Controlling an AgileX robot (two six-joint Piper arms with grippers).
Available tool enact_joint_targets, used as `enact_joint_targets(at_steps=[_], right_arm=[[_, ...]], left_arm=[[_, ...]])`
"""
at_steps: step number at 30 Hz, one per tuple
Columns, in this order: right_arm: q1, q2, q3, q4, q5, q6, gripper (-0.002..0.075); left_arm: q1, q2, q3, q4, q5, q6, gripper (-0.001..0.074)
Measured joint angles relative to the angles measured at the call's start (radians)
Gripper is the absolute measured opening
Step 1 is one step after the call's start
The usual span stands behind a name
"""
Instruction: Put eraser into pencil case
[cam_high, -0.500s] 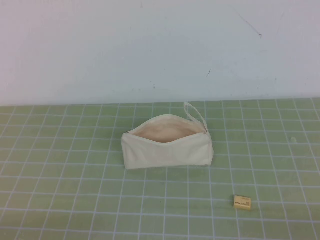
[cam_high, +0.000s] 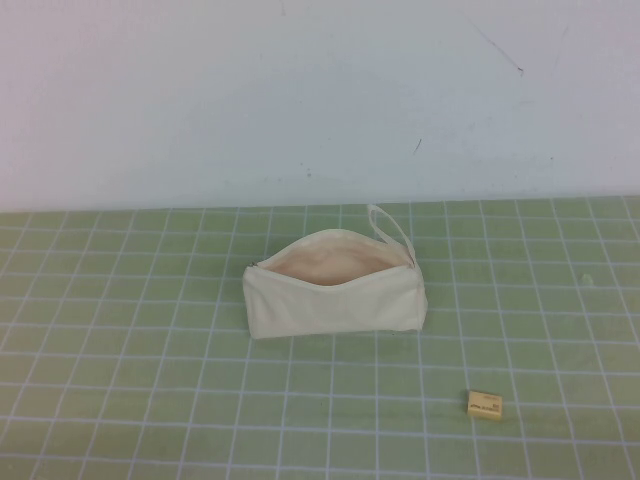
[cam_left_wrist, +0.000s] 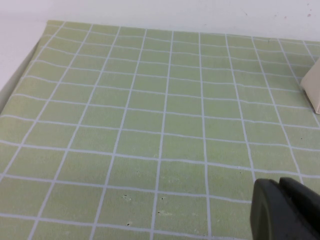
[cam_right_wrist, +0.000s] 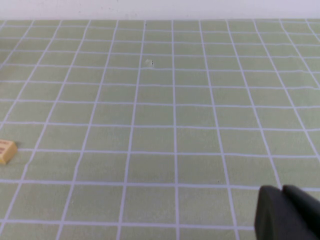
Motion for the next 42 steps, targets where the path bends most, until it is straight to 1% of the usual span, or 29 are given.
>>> enact_joint_targets(at_steps=[31,33,34,36,39,41,42], right_arm=[[0.000,0.000,0.000,0.008,0.000,0.000,-0.0001],[0.000,0.000,0.000,0.057,0.000,0.027,-0.0001],[0.000,0.000,0.000,0.110,0.000,0.059,-0.0001],[0.000,0.000,0.000,0.264,0.000,0.159,-0.0001],[0.000,0.000,0.004,0.542,0.002,0.309,-0.0001],[0.000,0.000,0.004,0.649,0.002,0.344,-0.0001],[0.000,0.000,0.004,0.710,-0.005,0.330,-0.0001]], left_arm=[[0.000,0.000,0.000,0.000,0.000,0.000,-0.0004],[0.000,0.000,0.000,0.000,0.000,0.000,-0.0004],[0.000,0.000,0.000,0.000,0.000,0.000,-0.0004],[0.000,0.000,0.000,0.000,0.000,0.000,-0.0004],[0.000,0.000,0.000,0.000,0.000,0.000,-0.0004],[0.000,0.000,0.000,0.000,0.000,0.000,-0.0004],[0.000,0.000,0.000,0.000,0.000,0.000,-0.0004]])
